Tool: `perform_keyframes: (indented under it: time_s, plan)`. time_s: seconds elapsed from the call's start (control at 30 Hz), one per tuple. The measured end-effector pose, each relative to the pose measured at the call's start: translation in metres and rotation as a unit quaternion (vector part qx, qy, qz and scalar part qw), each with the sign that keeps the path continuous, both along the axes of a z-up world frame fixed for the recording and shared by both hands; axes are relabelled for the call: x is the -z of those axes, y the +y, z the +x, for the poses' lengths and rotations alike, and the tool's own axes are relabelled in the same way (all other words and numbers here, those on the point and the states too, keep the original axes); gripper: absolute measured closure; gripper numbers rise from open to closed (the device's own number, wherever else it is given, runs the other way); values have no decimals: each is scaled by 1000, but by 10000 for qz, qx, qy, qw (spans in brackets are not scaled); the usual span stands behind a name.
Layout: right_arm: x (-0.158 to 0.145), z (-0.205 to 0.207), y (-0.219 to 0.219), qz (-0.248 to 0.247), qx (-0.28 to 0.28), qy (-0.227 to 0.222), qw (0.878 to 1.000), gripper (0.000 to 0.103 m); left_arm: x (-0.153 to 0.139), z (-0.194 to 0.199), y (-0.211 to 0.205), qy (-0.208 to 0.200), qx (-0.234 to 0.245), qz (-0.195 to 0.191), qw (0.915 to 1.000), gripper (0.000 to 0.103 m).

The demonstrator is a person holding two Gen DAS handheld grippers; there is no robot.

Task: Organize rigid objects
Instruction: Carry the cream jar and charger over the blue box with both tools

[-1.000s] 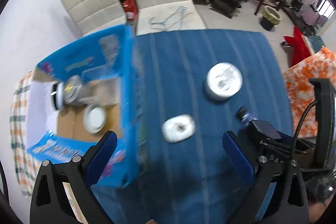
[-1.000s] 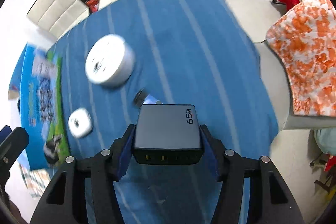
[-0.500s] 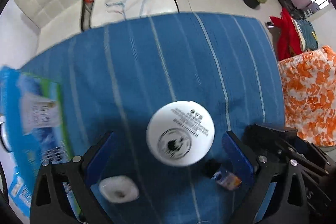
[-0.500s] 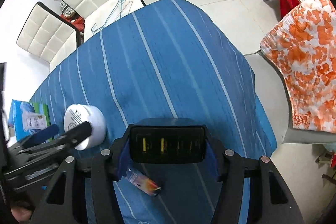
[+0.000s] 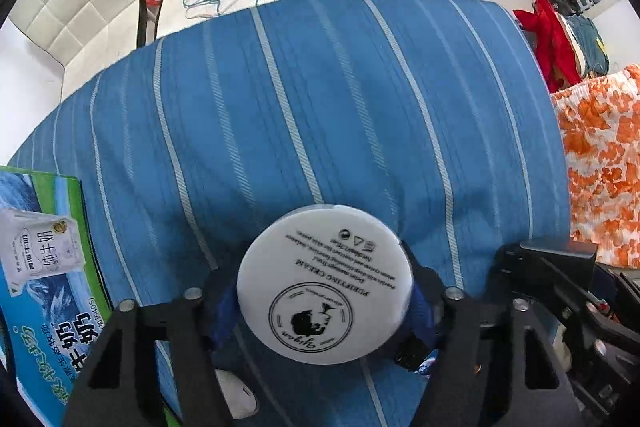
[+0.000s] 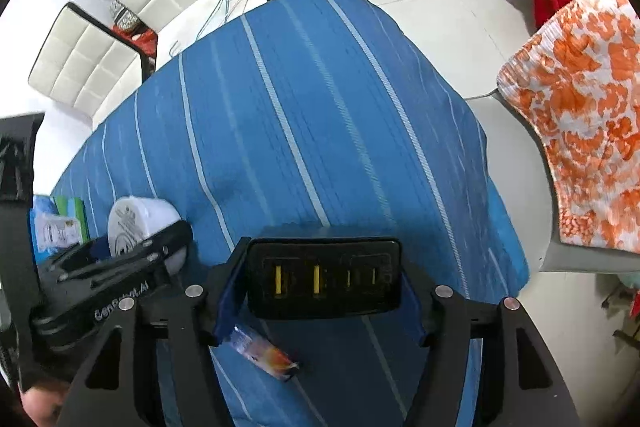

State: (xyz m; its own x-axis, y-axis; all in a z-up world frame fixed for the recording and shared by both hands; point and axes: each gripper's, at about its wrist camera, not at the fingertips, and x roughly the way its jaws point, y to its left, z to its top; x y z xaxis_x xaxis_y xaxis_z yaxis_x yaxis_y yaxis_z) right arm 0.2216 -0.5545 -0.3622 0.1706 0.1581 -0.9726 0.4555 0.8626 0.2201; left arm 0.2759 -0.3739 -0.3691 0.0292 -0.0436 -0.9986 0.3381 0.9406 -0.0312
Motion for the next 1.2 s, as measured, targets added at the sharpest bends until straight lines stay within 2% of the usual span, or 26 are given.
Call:
perform_keyframes:
  time_s: [0.3,0.47,0.77,0.93,1.2]
  plan:
    - [-17,-1,21,-411,-247,-152,9987,41,-9,-14,24,-115,-295,-99,9995,37]
    - [-28,-12,29,-368,-236,-218,9988,41,-20,-19,34,-280,-301,-74,9991,37]
    - [-82,-42,50,-556,-322,-580,9963,41,-71,-52,46,-713,-101,-192,9972,37]
    - [-116,-58,71,-571,-431,-804,9942,41,-109,-70,69,-1044,-82,-418,9936,37]
    - [-178,-82,139,-495,-712,-1263,9882,41,-173,-92,121,-1609,-46,-620,9850,37]
